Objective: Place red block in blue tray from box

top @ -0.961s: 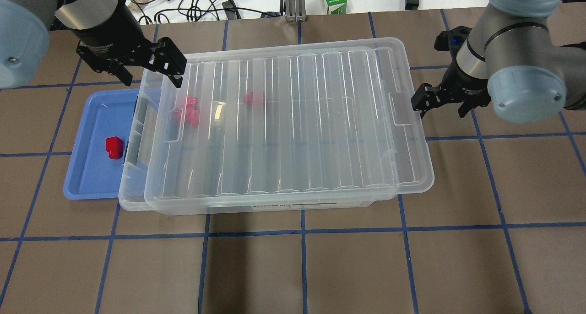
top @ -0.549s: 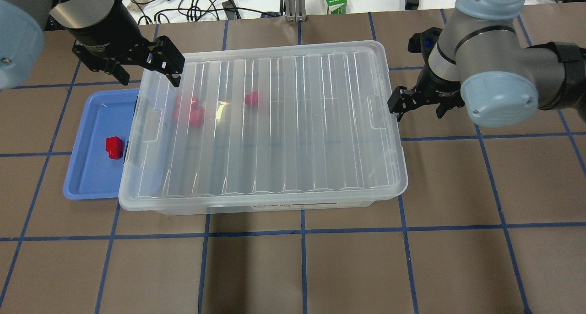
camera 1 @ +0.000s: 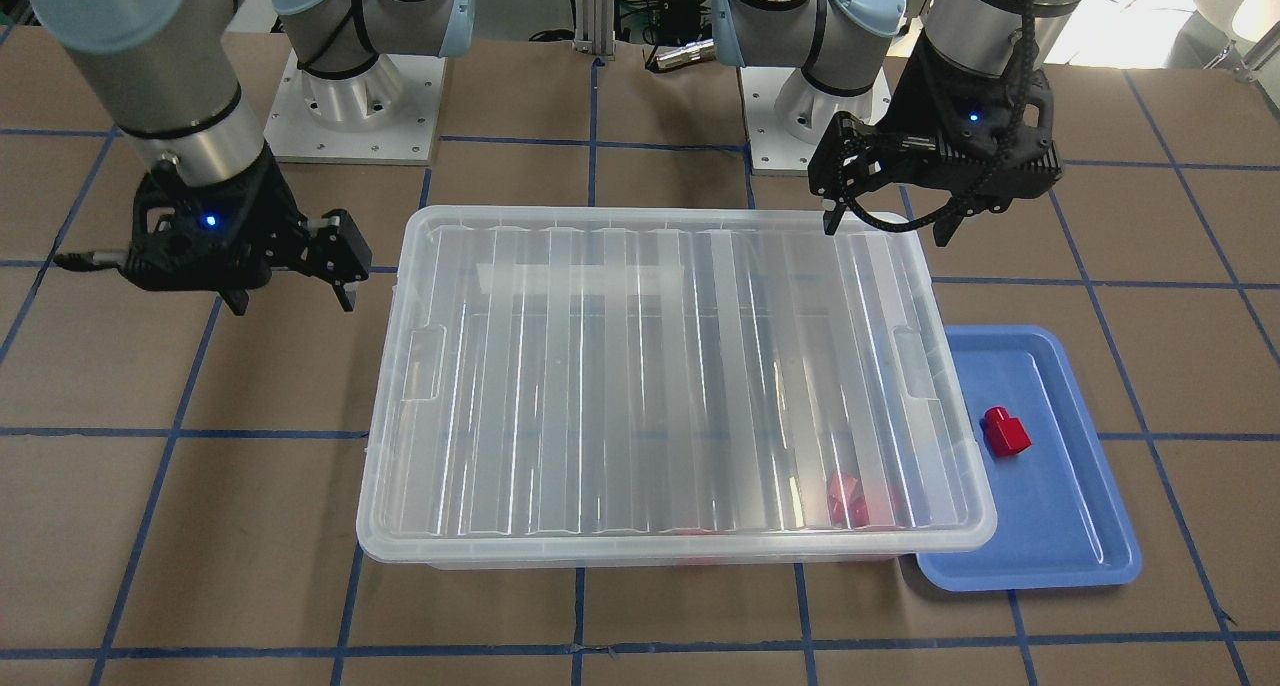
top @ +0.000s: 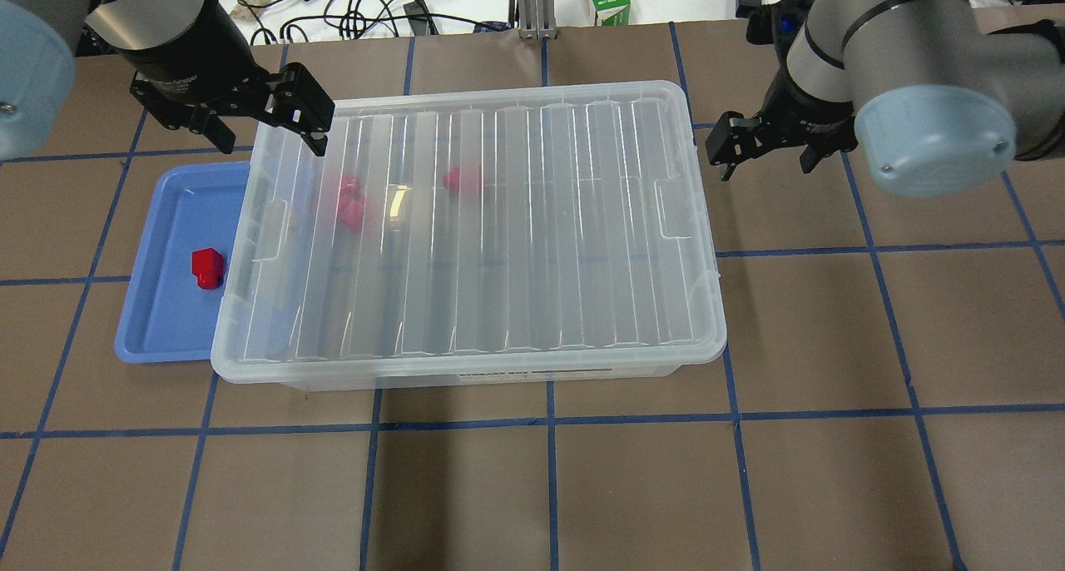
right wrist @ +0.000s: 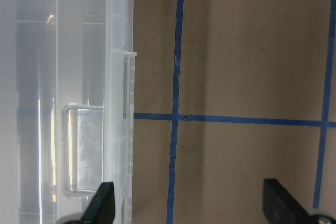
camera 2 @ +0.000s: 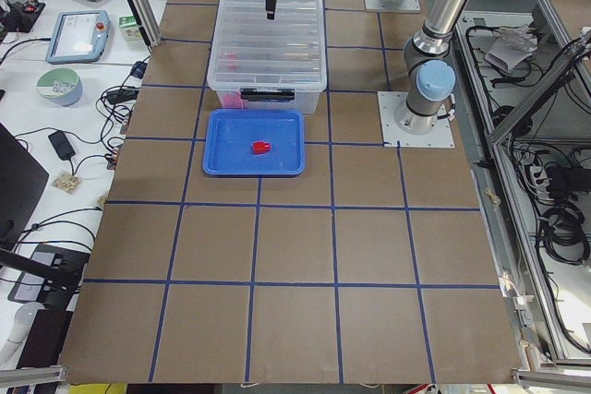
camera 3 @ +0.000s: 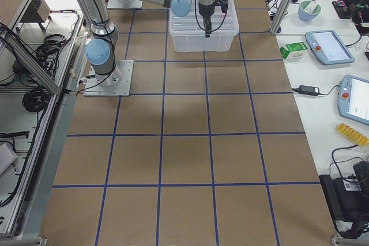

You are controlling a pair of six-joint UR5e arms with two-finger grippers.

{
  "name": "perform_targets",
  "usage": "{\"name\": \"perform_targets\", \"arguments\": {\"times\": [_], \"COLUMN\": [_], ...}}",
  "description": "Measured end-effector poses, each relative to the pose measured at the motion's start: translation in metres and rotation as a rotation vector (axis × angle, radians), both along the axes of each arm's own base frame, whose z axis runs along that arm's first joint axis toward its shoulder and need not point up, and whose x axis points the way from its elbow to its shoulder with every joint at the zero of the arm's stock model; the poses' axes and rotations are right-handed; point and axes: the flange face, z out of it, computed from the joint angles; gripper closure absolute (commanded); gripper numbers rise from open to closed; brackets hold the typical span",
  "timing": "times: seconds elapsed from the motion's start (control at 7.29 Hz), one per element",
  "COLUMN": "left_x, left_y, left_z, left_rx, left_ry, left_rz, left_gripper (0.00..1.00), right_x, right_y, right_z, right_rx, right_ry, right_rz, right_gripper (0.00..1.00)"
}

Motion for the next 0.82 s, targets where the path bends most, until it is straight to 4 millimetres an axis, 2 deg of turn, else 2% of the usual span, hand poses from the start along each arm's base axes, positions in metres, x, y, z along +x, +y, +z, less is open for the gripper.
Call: {"name": "perform_targets", "arguments": {"times": [0.14, 0.27, 0.55, 0.82], "left_x": [0.000, 0.000, 0.000, 0.000], "left_y": [0.000, 0.000, 0.000, 0.000], "left_z": [0.001, 0.001, -0.001, -0.002], "left_rx": [-0.001, -0.001, 0.002, 0.004], "left_ry": [0.001, 0.003, 0.003, 0.001], "left_rz": [0.001, 0.000, 0.000, 0.001], "left_gripper": [0.00, 0.00, 0.00, 0.00], "right_x": [0.009, 0.026, 0.057, 0.060], "right_y": [0.015, 0.029, 0.043, 0.045], "right_z": [0.030, 0.048, 0.049, 0.046], "right_rx": [-0.004, -0.005, 0.007, 0.016], "right_ry": [-0.005, -0.011, -0.021, -0.025], "right_rz": [-0.024, -0.051, -0.069, -0.080], "right_gripper": [0.00, 0.00, 0.00, 0.00]}}
